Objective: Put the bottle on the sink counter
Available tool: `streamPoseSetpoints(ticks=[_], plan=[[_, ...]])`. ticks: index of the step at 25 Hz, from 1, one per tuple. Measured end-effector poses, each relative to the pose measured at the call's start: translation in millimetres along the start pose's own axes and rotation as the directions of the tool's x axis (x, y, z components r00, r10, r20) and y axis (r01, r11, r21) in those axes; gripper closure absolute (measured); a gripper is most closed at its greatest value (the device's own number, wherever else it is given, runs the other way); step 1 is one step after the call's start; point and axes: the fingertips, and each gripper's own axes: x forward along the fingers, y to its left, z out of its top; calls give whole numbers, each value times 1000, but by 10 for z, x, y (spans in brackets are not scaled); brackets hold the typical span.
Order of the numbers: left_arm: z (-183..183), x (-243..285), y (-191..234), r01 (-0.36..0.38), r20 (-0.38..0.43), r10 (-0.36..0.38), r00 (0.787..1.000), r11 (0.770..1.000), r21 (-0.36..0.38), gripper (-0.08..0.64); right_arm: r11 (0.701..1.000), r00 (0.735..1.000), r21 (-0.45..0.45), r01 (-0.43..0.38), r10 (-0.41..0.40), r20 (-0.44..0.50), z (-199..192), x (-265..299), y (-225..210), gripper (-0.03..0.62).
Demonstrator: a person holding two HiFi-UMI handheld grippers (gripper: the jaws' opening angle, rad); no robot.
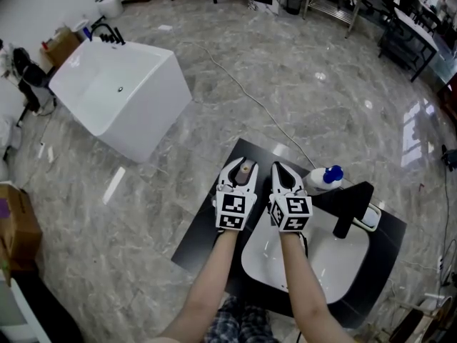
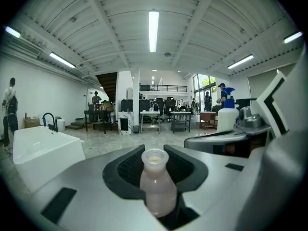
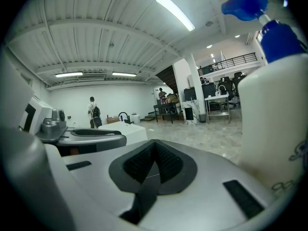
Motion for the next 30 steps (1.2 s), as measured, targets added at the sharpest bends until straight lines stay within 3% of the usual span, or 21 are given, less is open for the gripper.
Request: streamPoseSetpoints(ticks=[6, 10, 14, 17, 28, 30], plan=[[11, 22, 6, -12, -19, 12, 1000, 1000, 16, 425, 1000, 1000, 5, -1, 1, -3, -17, -67, 7, 577], [30, 30, 2, 2, 1, -2, 1000, 1000, -10, 423, 1000, 1000, 6, -2, 2, -3, -11, -87, -13, 577], [197, -21, -20, 22, 73, -19, 997, 999, -34, 324, 1000, 1000, 1, -9, 9, -1, 19, -133, -17, 577], [297, -121, 32, 10, 114, -6, 993, 999, -36, 292, 1000, 1000, -2, -11, 11, 7, 50, -154, -3, 577], [592, -640, 48, -29, 122, 39, 992, 997, -78, 293, 1000, 999, -8, -21, 22, 29, 360, -570, 209, 577], [700, -838, 4, -28, 122, 39, 992, 996, -88, 327, 1000, 999, -9, -18, 18, 37, 461, -771, 278, 577]])
